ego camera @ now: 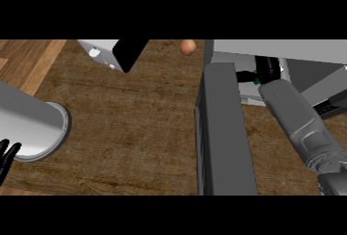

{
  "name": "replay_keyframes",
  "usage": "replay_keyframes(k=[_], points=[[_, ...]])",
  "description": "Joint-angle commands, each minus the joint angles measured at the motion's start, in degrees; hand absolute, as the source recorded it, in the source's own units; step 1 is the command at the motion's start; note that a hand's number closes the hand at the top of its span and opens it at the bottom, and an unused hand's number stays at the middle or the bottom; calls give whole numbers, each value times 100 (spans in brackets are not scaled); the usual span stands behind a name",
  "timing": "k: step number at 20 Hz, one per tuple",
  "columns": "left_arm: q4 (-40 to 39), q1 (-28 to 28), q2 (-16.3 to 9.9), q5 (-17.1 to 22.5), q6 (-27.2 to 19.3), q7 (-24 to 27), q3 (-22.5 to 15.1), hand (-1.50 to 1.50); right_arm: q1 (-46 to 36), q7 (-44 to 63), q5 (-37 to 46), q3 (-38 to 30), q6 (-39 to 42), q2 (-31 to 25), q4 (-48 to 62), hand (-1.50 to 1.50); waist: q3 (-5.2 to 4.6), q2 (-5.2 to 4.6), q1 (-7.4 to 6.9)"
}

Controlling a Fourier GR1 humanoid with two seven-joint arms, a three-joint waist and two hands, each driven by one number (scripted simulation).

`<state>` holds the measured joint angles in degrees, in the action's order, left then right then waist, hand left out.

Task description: Pick up the milk, place it into the microwave and close the microwave

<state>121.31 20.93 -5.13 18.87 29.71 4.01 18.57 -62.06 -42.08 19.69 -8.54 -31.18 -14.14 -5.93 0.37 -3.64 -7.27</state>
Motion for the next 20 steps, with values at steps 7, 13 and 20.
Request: replay_keyframes(k=[7, 13, 20], points=[[-108, -140, 111, -229, 228, 60, -472, -150, 295, -673, -712, -655, 1585, 158, -60, -150, -12, 137, 256], [-22, -291, 409, -638, 101, -141, -1086, 150, 635, -792, -1029, -949, 2207, 255, 33, -150, -15, 199, 382], [18, -379, 508, -808, -22, -525, -1593, 150, 1343, -1290, -1198, -1013, 3640, 227, -48, -150, -25, 294, 562]])
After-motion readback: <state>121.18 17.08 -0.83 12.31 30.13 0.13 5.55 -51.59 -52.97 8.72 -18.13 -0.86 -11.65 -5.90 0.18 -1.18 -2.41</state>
